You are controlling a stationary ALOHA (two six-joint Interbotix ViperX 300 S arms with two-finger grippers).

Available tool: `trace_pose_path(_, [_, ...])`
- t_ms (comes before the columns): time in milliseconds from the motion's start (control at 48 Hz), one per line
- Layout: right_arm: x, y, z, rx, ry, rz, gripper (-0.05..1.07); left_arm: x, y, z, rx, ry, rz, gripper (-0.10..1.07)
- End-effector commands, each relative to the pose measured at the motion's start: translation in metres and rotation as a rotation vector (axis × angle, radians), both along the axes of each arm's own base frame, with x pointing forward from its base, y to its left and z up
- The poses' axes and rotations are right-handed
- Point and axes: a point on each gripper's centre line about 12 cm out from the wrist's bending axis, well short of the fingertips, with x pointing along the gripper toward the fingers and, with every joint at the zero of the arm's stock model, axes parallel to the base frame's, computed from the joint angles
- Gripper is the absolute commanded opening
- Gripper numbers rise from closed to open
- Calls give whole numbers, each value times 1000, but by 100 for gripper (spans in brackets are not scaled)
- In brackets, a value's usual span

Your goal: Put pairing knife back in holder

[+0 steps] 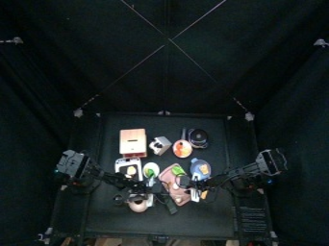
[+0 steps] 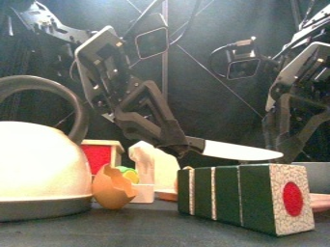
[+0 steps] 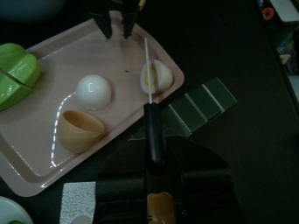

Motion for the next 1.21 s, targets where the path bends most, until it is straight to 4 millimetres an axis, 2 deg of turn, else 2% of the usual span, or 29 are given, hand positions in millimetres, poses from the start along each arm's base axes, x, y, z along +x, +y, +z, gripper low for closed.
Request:
trace_pose_path(0, [4,0,17,6,-40,-4,65,1,0,24,-18,-55,1,38])
trace_pose_path(208, [6,-7,36,1,-90,-16,65,-9,3,67,-109,-115,41,38])
trace_pose_path(396, [13,-32,54,-15,-170,-73,65,-28,27,81,-168,-95,99,37])
trace_pose_path(604, [27,-77,69,-40,-283,-169,65,-48,63,100,-293,-63,205,37])
trace_pose_path(792, [36,-127,76,-43,-384,-294,63,-69,91,113,-397,12,235,37])
trace_pose_path(1062, [44,-191,80,-76,-471,-433,47,-87,123,141,-450,103,204,34])
trace_pose_path(1188, [50,-213,82,-95,-476,-469,44,-93,133,147,-482,192,220,33])
